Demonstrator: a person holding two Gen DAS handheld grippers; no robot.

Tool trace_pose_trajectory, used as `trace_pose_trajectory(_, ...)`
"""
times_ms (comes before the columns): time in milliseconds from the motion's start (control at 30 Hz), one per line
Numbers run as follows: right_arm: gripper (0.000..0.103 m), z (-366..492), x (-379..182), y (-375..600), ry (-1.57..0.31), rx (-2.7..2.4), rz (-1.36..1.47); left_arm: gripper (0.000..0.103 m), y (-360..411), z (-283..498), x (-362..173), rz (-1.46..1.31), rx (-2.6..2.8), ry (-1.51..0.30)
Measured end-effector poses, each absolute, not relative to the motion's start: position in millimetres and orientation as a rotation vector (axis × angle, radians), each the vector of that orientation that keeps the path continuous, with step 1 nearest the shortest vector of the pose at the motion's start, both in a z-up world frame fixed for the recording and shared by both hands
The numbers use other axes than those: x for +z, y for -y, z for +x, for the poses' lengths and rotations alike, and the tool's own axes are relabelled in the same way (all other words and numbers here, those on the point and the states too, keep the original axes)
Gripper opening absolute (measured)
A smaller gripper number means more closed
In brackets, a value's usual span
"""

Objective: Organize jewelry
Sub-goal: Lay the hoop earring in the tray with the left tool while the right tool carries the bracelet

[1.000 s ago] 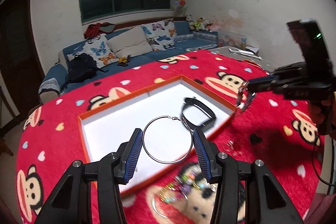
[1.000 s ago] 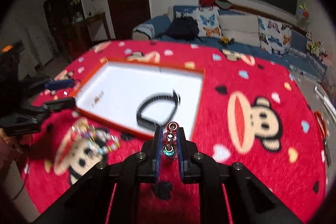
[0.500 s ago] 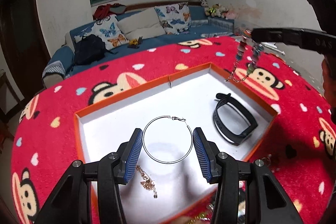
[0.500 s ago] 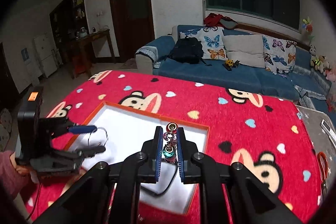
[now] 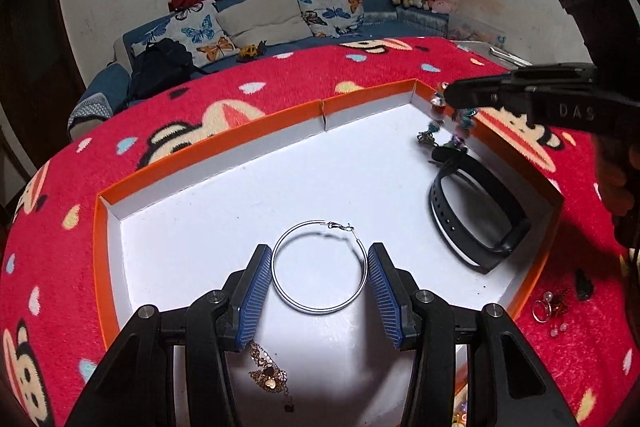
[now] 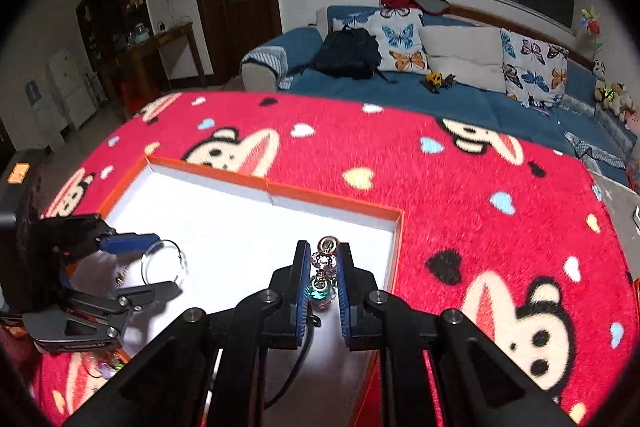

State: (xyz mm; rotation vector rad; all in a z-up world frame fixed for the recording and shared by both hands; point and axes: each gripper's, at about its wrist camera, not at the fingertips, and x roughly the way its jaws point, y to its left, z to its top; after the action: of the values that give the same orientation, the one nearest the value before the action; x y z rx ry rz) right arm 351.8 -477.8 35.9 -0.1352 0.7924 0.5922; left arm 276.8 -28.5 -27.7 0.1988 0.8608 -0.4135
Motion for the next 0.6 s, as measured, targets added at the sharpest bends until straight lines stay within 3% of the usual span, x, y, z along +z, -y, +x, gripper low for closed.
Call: trace_pose_trajectory(600,0.015,357.0,18.9,476.2,-0.824,0.557,-0.160,0.053,31.5,279.8,-29.2,0.225,-0.402,-0.857)
